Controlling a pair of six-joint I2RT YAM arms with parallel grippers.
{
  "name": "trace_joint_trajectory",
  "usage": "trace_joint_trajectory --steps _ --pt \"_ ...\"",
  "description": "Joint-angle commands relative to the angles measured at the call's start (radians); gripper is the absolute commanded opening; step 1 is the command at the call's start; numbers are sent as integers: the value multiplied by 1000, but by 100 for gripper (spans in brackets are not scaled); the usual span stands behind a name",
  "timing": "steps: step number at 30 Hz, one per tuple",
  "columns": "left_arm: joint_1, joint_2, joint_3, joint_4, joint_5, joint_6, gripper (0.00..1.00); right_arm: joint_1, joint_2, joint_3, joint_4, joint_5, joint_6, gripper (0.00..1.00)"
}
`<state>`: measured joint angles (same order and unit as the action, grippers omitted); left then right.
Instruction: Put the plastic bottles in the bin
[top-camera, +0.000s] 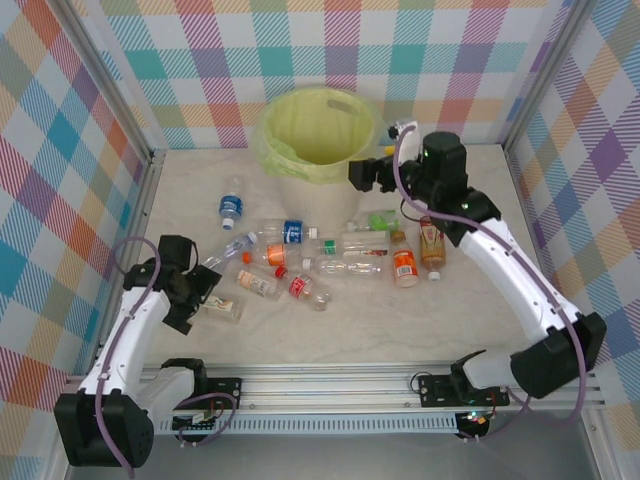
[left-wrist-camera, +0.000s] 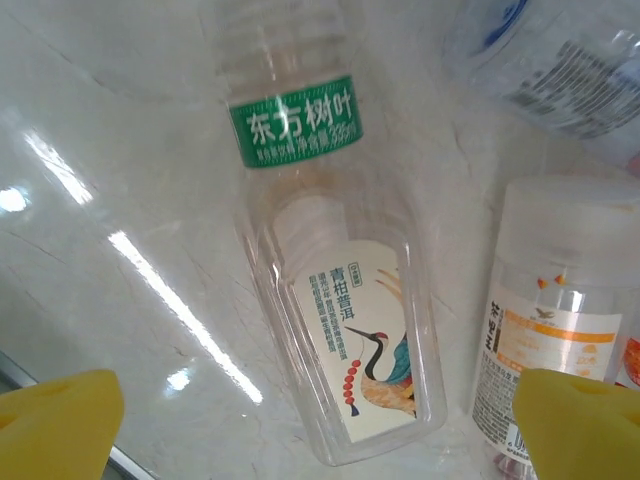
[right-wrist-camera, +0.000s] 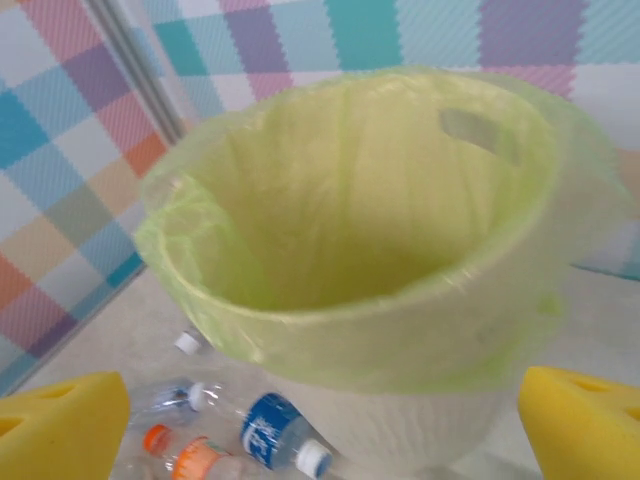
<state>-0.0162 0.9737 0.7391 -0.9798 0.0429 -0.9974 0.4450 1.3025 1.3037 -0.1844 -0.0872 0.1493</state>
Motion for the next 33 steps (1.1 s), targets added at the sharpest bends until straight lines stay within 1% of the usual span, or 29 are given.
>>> trace_joint_trajectory --steps 1,3,6,7,8,11,15,18,20,22,25,28,30,33 --pt "-15 23 -49 123 97 -73 100 1 -72 -118 128 167 9 100" --pt "-17 45 -81 186 114 -87 99 1 -103 -160 128 212 15 100" --pt "-17 51 -127 266 109 -118 90 2 -126 -187 115 236 17 100" --pt "-18 56 -135 273 97 -126 86 1 -127 -188 110 240 16 100" --pt "-18 65 -139 268 84 -131 84 2 -127 -187 104 244 13 100" --pt "-19 112 -149 285 79 -129 85 2 -122 -179 96 261 11 100" --pt "-18 196 -158 342 97 -88 84 2 -114 -181 111 253 19 100" --pt "-18 269 -161 356 83 -35 81 1 -102 -181 115 245 24 100" --pt "-18 314 -159 359 78 -3 75 1 -94 -178 113 241 27 100" --pt "-18 340 -165 389 107 39 69 2 -88 -176 112 235 28 100" --pt "-19 344 -170 412 133 82 57 1 -83 -176 112 230 29 100" --pt "-18 311 -174 395 100 113 44 1 -81 -182 119 231 30 100" --pt "-18 277 -180 376 77 125 38 1 -81 -186 125 233 29 100" --pt "-17 215 -192 362 56 147 34 2 -81 -191 130 236 29 100"
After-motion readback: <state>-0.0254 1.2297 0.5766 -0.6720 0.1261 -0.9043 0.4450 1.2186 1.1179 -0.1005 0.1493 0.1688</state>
